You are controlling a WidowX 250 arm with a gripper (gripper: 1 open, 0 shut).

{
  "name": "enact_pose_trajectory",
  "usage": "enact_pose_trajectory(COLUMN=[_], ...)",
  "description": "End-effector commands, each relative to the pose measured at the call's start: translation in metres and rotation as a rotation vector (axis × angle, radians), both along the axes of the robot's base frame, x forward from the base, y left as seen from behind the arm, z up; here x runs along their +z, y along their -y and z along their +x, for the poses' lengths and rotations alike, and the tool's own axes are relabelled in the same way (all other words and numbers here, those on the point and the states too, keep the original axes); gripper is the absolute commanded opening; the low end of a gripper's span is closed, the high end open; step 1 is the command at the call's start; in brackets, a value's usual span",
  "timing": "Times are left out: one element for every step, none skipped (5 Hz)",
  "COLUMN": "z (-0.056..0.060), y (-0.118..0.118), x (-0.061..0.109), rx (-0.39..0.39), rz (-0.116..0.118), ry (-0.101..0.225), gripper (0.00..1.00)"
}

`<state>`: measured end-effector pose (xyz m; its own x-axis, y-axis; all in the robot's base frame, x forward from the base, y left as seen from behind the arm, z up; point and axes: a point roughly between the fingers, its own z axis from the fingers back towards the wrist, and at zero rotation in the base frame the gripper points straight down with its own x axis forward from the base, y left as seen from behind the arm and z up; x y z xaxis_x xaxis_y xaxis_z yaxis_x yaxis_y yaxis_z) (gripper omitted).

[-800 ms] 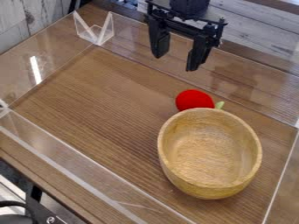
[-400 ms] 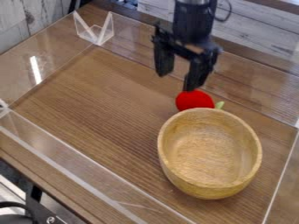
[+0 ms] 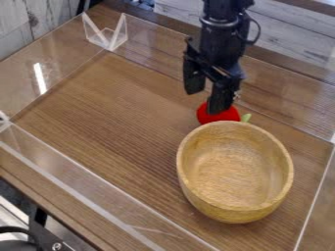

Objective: Move the red object to the left side of the table

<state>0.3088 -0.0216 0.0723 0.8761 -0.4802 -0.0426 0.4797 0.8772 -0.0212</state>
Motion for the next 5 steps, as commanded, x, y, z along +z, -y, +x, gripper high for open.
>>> enact_pose_trajectory(z=[0.008, 0.012, 0.014, 0.016, 0.017], y=[0.004, 0.006, 0.004, 0.001, -0.001], x=[0.005, 0.003, 0.007, 0.009, 0.014], rx=[-0.075, -0.113, -0.114, -0.11, -0.106], rz=[0.004, 0.009, 0.017, 0.018, 0.02], ry=[0.061, 0.096, 0.131, 0.162, 0.196], gripper=[1.0, 1.0, 1.0, 1.0, 1.0])
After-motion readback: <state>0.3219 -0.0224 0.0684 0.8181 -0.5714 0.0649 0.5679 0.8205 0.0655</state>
